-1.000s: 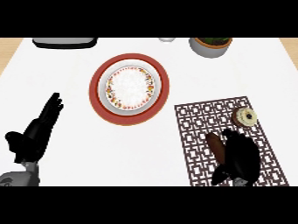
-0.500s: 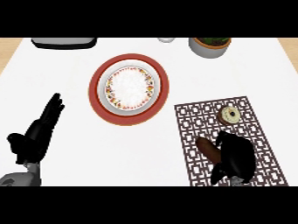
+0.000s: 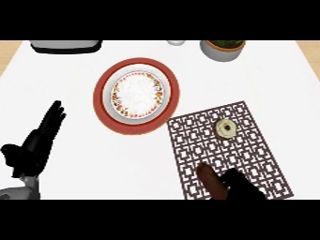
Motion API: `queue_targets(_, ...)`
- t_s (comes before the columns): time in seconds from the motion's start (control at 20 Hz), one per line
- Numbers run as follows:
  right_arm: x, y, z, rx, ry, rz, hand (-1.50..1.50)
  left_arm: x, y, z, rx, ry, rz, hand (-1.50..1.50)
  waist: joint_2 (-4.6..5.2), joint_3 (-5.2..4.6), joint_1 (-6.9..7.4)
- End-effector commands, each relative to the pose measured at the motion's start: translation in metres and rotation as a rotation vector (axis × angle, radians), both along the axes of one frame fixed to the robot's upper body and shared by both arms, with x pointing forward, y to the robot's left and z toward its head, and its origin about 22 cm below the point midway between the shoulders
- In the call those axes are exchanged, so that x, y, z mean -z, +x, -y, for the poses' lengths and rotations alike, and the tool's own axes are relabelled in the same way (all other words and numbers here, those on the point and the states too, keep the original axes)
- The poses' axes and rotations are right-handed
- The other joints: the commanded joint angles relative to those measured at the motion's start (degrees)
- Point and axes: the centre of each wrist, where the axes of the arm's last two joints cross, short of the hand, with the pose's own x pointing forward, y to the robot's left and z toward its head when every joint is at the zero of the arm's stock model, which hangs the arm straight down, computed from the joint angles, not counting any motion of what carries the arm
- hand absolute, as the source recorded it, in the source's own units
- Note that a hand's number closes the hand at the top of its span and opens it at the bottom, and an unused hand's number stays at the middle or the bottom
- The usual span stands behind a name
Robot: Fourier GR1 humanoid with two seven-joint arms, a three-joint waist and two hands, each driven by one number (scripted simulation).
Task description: Pick the sweet potato from the placemat and place it in the plate
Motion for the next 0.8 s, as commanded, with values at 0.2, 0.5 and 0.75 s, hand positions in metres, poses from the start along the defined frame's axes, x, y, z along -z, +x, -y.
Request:
queue_targets(0.2, -0.052, -0.030, -0.061, 0.022, 0.009, 0.174, 1.50, -0.002, 0.008, 0.013, 0.000, -0.007, -0.001, 0.00, 0.56, 0.61, 0.54)
queue_targets(0.5, -0.101, -0.029, -0.066, -0.006, -0.047, 0.369, 1.50, 0.000, 0.011, 0.007, 0.009, -0.001, -0.001, 0.00, 0.54, 0.54, 0.19)
queue_targets(0.75, -0.106, -0.023, -0.073, -0.025, -0.131, 0.460, 1.50, 0.008, -0.005, -0.003, 0.001, 0.012, -0.005, 0.00, 0.51, 0.54, 1.14)
